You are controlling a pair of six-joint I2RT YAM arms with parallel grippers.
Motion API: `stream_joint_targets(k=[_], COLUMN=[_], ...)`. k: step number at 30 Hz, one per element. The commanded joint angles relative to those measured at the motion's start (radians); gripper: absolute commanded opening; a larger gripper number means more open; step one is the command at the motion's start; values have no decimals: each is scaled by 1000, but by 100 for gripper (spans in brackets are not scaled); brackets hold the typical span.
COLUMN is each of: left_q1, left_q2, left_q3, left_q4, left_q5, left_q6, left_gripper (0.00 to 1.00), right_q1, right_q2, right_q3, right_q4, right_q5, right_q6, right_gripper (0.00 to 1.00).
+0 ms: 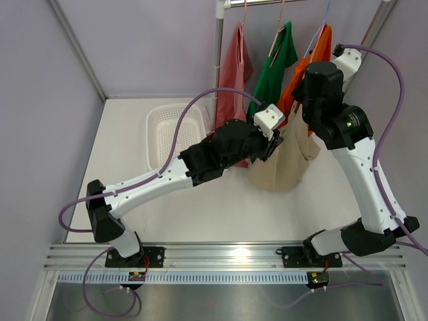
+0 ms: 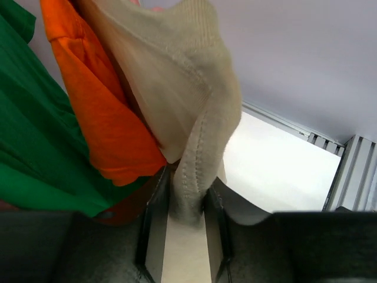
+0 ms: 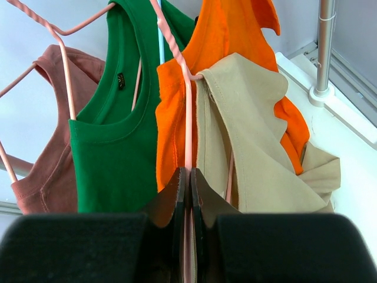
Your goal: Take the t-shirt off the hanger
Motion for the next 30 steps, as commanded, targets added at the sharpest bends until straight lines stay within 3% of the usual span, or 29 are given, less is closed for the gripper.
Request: stream_joint_targets(k=[1,7,12,20,24,30], left_q1=[-4,-22,-76,-203,-203,-202], left_q2=[-25,-61,-120,-268,-301,-226], left_q3=[43,59,67,-14,-66,-85], left_q4=[41,-8,-67,-128,-130,-84], left_q5=[9,53,35,-68,-104,-127], left_q6=[8,15,22,55,58,76], left_gripper=[23,0,0,0,0,0], right_q1=[12,14,11,-14,-12,-12], right_q2=[-2,33,87,69,-3,-66], right_q3=[27,48,106,149,149,257], right_q4=[30,27,-19,-74,-82,-184], right_q5=[25,77,192,209,128,-41], right_q6=[3,-6,-15,3,15,35], right_gripper=[0,0,0,0,0,0])
